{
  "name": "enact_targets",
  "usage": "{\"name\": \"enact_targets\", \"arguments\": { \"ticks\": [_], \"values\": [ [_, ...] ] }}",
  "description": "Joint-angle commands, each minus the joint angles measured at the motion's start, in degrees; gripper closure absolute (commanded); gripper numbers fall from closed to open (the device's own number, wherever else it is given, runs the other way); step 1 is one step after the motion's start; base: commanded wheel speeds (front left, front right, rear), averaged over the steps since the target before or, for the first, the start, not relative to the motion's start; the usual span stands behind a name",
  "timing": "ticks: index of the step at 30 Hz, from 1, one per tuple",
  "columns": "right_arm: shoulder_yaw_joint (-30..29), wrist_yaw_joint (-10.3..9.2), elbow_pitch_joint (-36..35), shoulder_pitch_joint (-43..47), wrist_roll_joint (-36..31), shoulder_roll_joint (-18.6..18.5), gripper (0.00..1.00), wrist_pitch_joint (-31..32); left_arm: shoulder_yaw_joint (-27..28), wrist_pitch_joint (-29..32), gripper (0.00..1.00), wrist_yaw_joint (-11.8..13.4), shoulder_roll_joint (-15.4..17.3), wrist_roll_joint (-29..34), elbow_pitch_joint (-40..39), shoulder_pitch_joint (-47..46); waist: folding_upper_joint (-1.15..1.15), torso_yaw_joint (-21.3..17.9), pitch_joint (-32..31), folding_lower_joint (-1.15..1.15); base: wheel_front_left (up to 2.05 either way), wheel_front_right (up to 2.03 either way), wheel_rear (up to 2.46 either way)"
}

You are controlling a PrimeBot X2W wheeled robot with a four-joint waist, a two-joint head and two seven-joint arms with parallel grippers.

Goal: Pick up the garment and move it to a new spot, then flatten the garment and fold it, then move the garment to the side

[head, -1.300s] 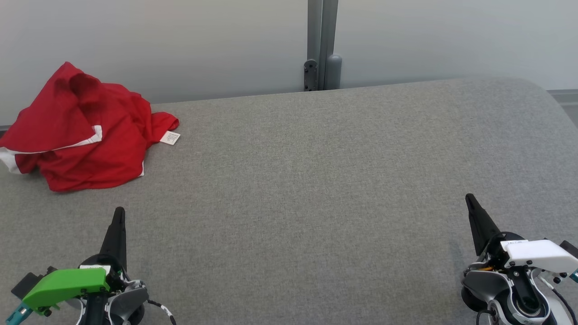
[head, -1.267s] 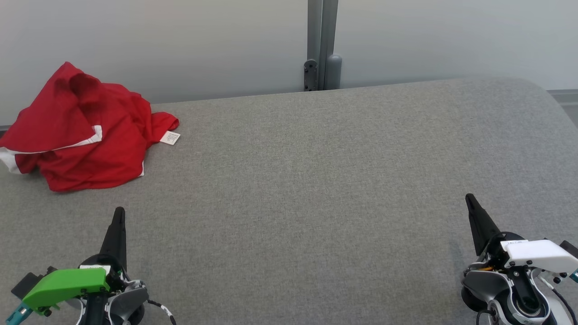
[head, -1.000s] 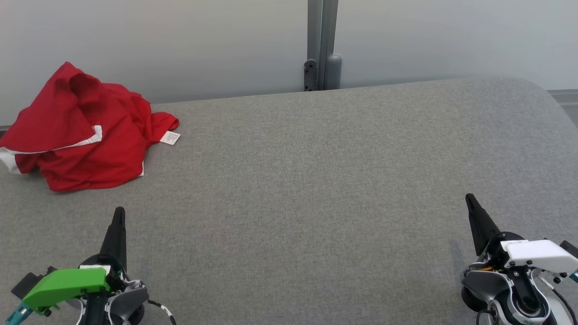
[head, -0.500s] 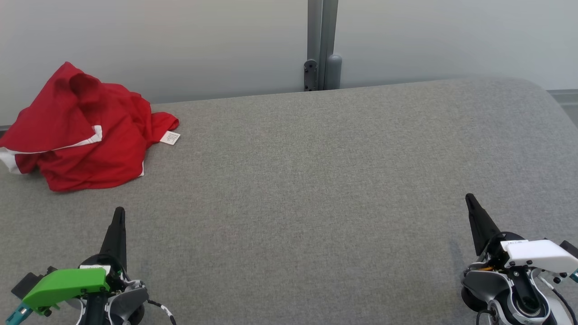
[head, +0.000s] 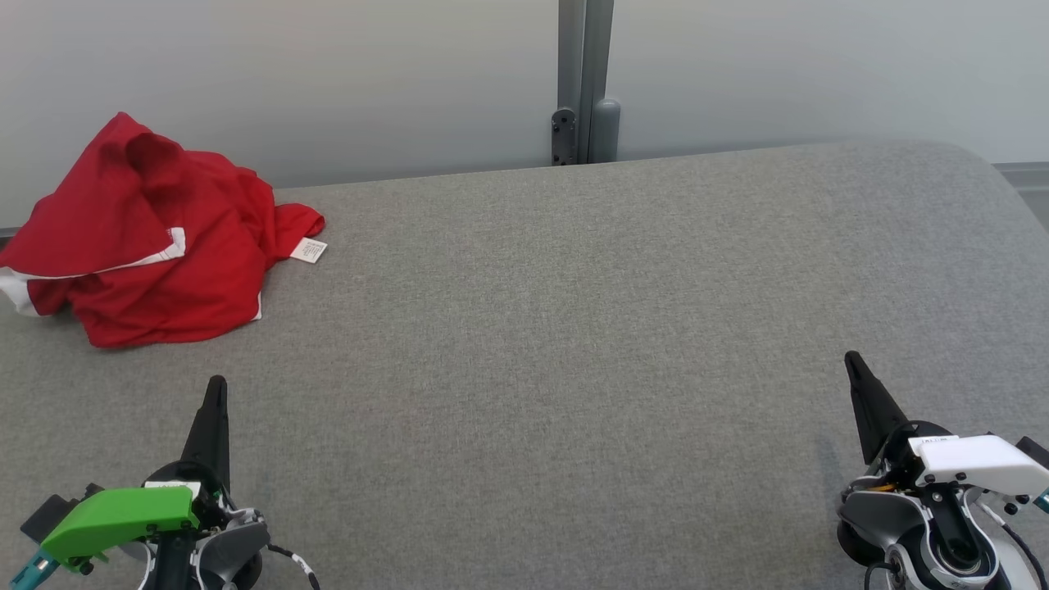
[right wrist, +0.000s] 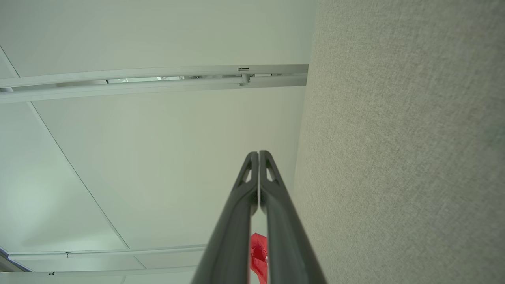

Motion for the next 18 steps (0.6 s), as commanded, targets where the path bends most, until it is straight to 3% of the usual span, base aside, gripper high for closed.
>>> {"name": "enact_targets", "arguments": {
  "ticks": [1, 18],
  "values": [
    [-0.13, 0.04, 0.09, -0.44, -0.34, -0.04, 1.0, 0.2, 0.1, 0.16, 1.0, -0.29, 0.05, -0.03, -0.13, -0.62, 0.0, 0.0, 0.0, 0.0, 0.0, 0.0, 0.0],
    [-0.14, 0.04, 0.09, -0.44, -0.34, -0.03, 1.0, 0.2, 0.1, 0.16, 1.0, -0.29, 0.05, -0.03, -0.13, -0.62, 0.0, 0.0, 0.0, 0.0, 0.0, 0.0, 0.0]
  ]
}}
